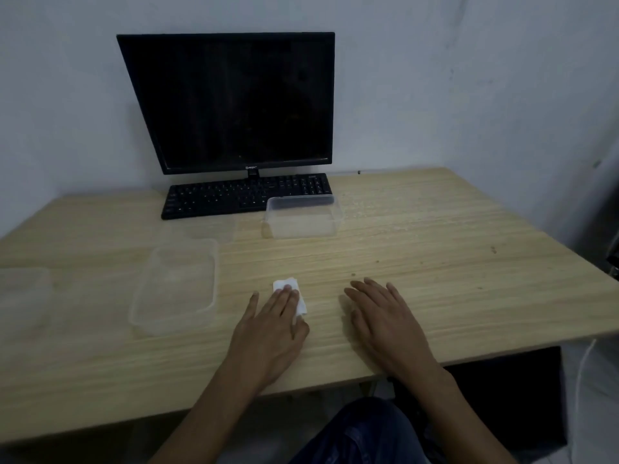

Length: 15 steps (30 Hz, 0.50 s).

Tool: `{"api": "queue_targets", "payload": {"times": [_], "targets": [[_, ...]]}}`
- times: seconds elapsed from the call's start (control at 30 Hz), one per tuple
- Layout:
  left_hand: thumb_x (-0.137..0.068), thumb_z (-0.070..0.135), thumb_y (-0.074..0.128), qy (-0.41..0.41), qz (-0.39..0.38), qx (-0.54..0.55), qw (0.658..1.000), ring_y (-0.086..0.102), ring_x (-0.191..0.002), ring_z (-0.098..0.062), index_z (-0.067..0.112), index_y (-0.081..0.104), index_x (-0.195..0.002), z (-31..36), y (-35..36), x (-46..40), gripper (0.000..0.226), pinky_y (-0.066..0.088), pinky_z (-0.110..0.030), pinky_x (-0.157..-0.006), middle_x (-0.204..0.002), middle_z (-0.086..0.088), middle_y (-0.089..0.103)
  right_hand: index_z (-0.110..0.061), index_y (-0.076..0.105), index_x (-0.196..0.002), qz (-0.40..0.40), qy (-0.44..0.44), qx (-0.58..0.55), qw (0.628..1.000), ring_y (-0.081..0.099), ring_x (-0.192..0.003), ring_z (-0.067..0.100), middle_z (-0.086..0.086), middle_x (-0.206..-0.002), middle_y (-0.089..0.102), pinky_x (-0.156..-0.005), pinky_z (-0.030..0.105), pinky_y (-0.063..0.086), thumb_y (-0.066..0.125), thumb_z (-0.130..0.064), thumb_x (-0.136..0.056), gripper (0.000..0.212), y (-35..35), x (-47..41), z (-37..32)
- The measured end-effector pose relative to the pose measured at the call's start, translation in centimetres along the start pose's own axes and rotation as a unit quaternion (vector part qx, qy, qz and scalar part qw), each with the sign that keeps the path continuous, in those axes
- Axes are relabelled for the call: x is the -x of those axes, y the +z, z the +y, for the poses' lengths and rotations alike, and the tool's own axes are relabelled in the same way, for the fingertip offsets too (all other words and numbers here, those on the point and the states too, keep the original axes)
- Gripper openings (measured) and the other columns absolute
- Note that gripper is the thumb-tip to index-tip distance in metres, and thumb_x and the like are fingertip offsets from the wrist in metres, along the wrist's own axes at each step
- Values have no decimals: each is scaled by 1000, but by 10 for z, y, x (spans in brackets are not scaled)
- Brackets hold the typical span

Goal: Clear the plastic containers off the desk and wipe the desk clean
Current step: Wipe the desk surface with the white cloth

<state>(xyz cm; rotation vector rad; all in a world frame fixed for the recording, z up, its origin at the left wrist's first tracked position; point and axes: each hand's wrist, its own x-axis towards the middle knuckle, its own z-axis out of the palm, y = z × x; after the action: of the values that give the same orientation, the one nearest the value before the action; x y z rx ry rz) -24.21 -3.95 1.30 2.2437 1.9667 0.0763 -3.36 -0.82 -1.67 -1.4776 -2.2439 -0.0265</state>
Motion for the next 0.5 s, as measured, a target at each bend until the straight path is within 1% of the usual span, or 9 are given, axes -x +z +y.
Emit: {"api": "queue_targets", "payload": {"times": [0.03,0.07,0.2,0.27,0.37,0.5], "targets": [[-98,45,9,-8,3,8,1000,-6,-145,0,21,0,-154,-3,-2,-8,62,-11,-36,-119,-161,8,-5,-18,60,-127,-10,-7,-6,1000,48,-130,17,0,-133,59,-114,30,17,28,-35,-95,49,2,-2,-4],[-101,42,13,-14,5,14,1000,-6,-146,-1,21,1,-154,-6,-3,-16,59,-11,-36,-119,-161,8,-5,-19,58,-130,-20,-13,-9,1000,45,-133,16,-1,-136,57,-115,31,18,25,-36,-96,50,5,-2,-6],[-102,39,15,-27,0,25,999,-4,-147,-6,18,3,-155,-11,0,-44,58,-9,-38,-119,-162,4,-3,-21,51,-136,-35,-29,-8,999,32,-140,14,-3,-146,46,-116,31,11,18,-41,-96,56,11,0,-8],[-102,38,16,-20,0,29,999,-5,-147,-6,17,3,-155,-6,2,-43,59,-8,-39,-120,-162,3,-3,-20,53,-134,-24,-14,-12,1000,33,-140,16,-1,-145,47,-115,32,15,20,-41,-96,54,11,0,-9],[-102,37,16,24,-3,28,999,-7,-146,-3,19,0,-154,5,4,-20,58,-8,-39,-120,-161,6,-5,-18,55,-132,-14,2,-12,1000,36,-139,19,2,-143,49,-114,34,20,23,-40,-96,53,11,1,-8],[-102,36,15,40,8,1,999,-9,-145,0,21,-3,-154,9,7,6,57,-10,-37,-120,-161,9,-8,-17,52,-136,-22,7,-18,1000,31,-141,18,2,-147,44,-115,32,14,18,-43,-95,59,9,1,-9]]}}
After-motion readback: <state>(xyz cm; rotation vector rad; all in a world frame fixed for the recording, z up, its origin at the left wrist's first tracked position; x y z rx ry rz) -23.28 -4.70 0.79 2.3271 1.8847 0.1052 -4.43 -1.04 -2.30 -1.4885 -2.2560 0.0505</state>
